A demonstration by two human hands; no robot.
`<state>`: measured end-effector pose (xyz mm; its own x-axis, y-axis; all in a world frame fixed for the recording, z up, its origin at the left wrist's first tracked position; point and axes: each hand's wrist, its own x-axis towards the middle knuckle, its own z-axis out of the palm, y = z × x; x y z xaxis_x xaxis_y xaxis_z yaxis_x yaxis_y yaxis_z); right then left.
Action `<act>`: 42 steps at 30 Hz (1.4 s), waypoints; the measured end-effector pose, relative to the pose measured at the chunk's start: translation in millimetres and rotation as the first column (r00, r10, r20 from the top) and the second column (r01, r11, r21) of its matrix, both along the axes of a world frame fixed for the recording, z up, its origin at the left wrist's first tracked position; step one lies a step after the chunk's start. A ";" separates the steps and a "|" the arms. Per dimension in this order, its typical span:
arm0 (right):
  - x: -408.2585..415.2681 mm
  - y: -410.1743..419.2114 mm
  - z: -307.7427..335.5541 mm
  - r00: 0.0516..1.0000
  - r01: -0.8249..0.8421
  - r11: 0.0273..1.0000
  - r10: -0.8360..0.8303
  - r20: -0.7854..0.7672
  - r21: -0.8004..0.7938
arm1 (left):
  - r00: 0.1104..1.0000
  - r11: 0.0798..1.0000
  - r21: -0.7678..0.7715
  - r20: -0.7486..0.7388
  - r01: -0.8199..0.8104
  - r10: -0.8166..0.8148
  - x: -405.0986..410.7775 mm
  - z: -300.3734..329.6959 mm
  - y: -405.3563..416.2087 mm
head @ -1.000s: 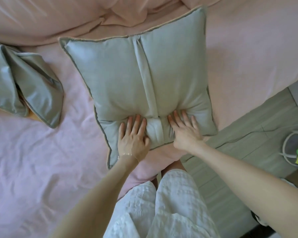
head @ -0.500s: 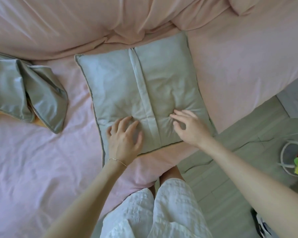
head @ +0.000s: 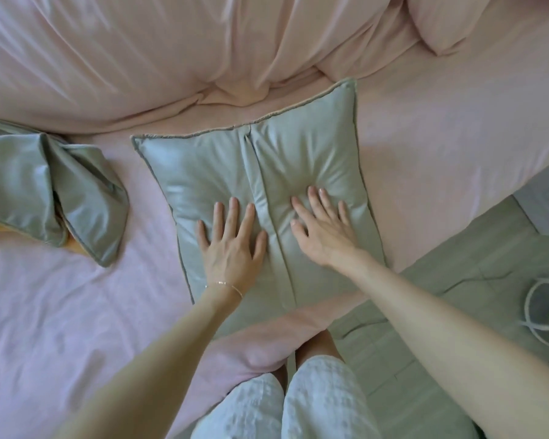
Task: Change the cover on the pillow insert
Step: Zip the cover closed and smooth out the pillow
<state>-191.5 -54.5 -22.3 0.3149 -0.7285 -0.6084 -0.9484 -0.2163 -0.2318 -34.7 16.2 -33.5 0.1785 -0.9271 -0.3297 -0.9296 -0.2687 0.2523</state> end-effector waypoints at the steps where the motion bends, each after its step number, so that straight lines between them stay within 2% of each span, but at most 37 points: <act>1: -4.6 8.3 2.4 1.000 -0.010 1.000 0.011 -0.018 0.018 | 1.000 1.000 0.013 -0.008 0.017 -0.017 -3.2 1.0 8.5; 4: -8.9 15.0 -0.4 0.994 -0.034 0.998 0.039 -0.098 0.048 | 0.999 0.990 0.130 -0.001 0.048 -0.048 -9.2 0.3 12.2; 10: 29.8 -65.5 -38.9 0.976 0.005 0.997 0.011 -0.217 0.074 | 0.998 0.928 0.371 -0.065 0.022 0.003 9.1 -35.0 -81.9; 17: 51.3 -114.2 -52.1 0.979 0.041 0.996 -0.024 -0.203 0.081 | 0.989 0.938 0.342 -0.113 -0.047 0.091 23.6 -48.3 -132.2; 19: 44.2 -105.6 -42.2 0.988 0.039 0.999 -0.033 -0.152 0.035 | 0.993 0.965 0.257 -0.087 -0.058 0.083 21.2 -34.6 -122.2; 22: 24.1 -67.5 -25.6 0.995 0.093 0.968 -0.083 0.050 -0.232 | 0.997 0.994 -0.076 -0.011 -0.081 0.080 12.2 -7.2 -87.2; 25: 11.2 -45.8 -18.1 0.915 0.339 0.805 -0.162 0.369 -0.487 | 0.995 0.929 -0.357 -0.046 -0.098 0.088 17.1 6.8 -92.5; 27: 12.9 -58.5 -13.6 0.889 0.411 0.738 -0.197 0.413 -0.536 | 0.999 0.920 -0.392 -0.050 -0.014 -0.006 24.3 12.0 -120.8; 28: 15.9 -69.0 -10.9 0.893 0.408 0.730 -0.195 0.405 -0.548 | 0.995 0.945 -0.326 -0.073 0.036 -0.063 24.9 14.0 -134.4; 30: 22.7 -90.3 -5.4 0.912 0.357 0.800 -0.187 0.366 -0.482 | 0.984 0.985 -0.138 -0.136 0.099 -0.118 22.0 9.4 -151.5; 32: 22.9 -110.5 -9.3 0.945 0.248 0.913 -0.155 0.288 -0.323 | 0.986 0.990 -0.045 -0.091 0.135 -0.139 15.0 -0.2 -150.3; 34: 20.1 -117.2 -13.5 0.981 0.136 0.966 -0.100 0.164 -0.222 | 0.988 0.988 -0.039 -0.028 0.148 -0.149 8.6 -5.0 -137.6; 37: 9.8 -92.5 -10.2 1.000 0.013 0.981 -0.007 0.030 -0.194 | 0.988 0.980 -0.122 0.007 0.155 -0.156 1.5 -4.9 -111.3; 39: -2.8 -61.6 -2.8 0.996 -0.087 0.971 0.082 -0.031 -0.225 | 0.979 0.956 -0.214 0.037 0.202 -0.198 -8.1 -0.1 -88.1; 42: -19.5 -29.2 4.1 0.986 -0.168 0.963 0.160 -0.054 -0.210 | 0.955 0.939 -0.176 0.049 0.295 -0.291 -24.0 0.8 -60.9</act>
